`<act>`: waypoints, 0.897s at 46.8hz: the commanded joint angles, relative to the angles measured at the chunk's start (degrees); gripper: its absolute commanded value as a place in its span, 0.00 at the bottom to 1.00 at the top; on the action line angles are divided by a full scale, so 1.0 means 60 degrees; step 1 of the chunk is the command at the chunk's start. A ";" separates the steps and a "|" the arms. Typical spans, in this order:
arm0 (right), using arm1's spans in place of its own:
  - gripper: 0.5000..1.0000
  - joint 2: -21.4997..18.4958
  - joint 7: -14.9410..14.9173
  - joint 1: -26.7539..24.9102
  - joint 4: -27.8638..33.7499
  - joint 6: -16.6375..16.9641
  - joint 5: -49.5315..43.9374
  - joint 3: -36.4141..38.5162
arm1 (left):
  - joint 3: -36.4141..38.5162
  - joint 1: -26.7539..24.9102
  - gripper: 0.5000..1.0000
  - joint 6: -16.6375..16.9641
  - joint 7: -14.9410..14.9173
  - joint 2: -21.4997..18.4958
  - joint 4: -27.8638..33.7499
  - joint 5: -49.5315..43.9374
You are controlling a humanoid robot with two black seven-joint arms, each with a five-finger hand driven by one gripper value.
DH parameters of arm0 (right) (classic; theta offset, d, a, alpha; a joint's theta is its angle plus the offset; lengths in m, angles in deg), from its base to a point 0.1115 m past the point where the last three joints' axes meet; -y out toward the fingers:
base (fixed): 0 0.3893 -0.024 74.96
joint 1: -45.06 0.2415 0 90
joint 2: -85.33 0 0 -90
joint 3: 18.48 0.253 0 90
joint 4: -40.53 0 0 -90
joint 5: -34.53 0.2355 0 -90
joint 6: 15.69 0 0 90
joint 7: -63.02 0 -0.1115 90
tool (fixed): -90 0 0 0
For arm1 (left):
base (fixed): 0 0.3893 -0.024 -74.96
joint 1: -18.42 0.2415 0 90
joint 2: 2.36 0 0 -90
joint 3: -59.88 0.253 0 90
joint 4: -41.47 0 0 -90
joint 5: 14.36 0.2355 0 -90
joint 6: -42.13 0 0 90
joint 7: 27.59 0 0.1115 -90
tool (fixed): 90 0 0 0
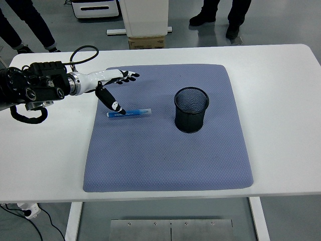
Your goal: Left hand places marker in pen holder
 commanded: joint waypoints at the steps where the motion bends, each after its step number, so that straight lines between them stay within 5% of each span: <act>1: 1.00 0.0000 -0.0002 0.0000 0.0000 -0.0003 0.0000 0.0001 | 0.0002 -0.0047 1.00 0.0033 -0.0009 0.0006 -0.0013 0.0617; 25: 1.00 0.0000 -0.0002 0.0000 0.0000 -0.0003 0.0000 0.0001 | 0.0119 -0.0150 1.00 0.0018 -0.0024 0.0665 -0.0306 0.3021; 42: 1.00 0.0000 -0.0002 0.0000 0.0000 0.0011 0.0000 0.0001 | 0.0353 -0.0267 1.00 -0.0099 -0.1005 0.0958 -0.0526 0.3021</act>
